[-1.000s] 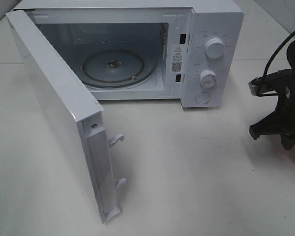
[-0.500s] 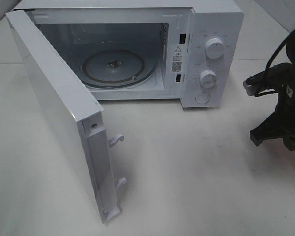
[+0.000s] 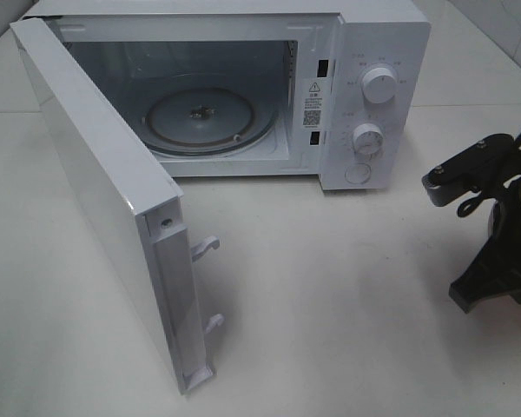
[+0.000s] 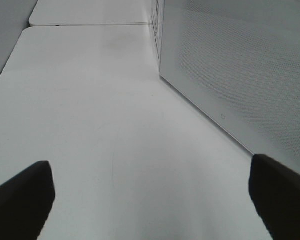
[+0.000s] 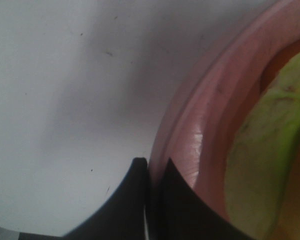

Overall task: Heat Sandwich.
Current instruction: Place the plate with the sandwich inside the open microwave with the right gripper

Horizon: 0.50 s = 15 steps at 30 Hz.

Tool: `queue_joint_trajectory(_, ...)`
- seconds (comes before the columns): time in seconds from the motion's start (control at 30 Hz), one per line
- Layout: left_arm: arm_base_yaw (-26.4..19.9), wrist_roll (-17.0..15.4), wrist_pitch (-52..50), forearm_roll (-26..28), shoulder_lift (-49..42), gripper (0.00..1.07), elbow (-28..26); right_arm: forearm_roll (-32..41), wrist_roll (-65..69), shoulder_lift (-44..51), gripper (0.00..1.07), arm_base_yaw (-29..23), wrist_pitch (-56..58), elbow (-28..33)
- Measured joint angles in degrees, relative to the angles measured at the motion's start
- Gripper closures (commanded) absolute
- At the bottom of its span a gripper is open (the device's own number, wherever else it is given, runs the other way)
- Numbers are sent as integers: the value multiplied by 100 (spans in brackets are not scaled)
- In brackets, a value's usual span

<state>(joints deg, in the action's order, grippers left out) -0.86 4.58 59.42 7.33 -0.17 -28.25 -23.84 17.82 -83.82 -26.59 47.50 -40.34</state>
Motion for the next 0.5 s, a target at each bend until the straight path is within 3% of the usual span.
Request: queue_joint_trajectory(0.5, 0, 0, 0, 0, 0, 3, 0, 23, -447, 745, 107, -1570, 407, 361)
